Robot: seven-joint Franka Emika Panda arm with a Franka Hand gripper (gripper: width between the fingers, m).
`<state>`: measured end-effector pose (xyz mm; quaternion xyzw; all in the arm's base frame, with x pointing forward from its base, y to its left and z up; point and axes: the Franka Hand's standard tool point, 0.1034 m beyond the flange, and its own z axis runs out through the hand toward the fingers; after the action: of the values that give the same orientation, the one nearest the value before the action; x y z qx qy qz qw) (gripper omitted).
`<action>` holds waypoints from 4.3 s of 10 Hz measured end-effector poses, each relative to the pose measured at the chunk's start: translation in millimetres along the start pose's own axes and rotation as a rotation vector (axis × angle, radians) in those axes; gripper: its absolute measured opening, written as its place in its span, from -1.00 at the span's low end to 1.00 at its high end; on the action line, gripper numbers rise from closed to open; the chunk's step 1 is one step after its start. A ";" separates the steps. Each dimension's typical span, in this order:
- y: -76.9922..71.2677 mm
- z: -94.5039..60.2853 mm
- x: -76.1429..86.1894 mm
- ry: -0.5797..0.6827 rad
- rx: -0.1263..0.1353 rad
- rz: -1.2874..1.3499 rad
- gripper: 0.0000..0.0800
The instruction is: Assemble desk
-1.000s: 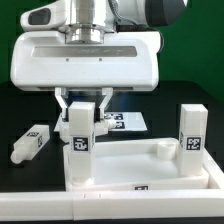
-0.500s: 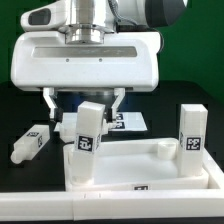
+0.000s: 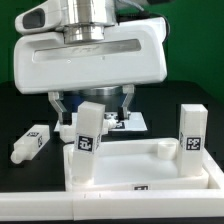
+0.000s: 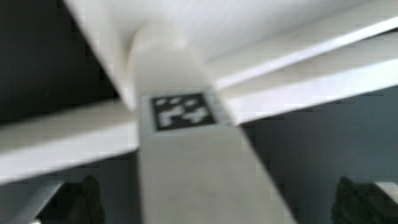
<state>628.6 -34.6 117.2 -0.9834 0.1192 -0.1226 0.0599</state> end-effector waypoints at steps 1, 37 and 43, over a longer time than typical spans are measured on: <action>3.4 -0.3 -3.4 -0.056 0.008 0.008 0.62; 10.3 4.3 -5.9 -0.139 -0.081 0.747 -0.27; 2.3 8.4 -5.7 -0.137 -0.059 1.155 -0.11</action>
Offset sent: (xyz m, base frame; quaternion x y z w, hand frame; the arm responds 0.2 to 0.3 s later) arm 0.0000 0.0000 0.0000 0.0000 0.0000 0.0000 1.0000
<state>624.9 -34.6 107.5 -0.7658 0.6357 -0.0028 0.0970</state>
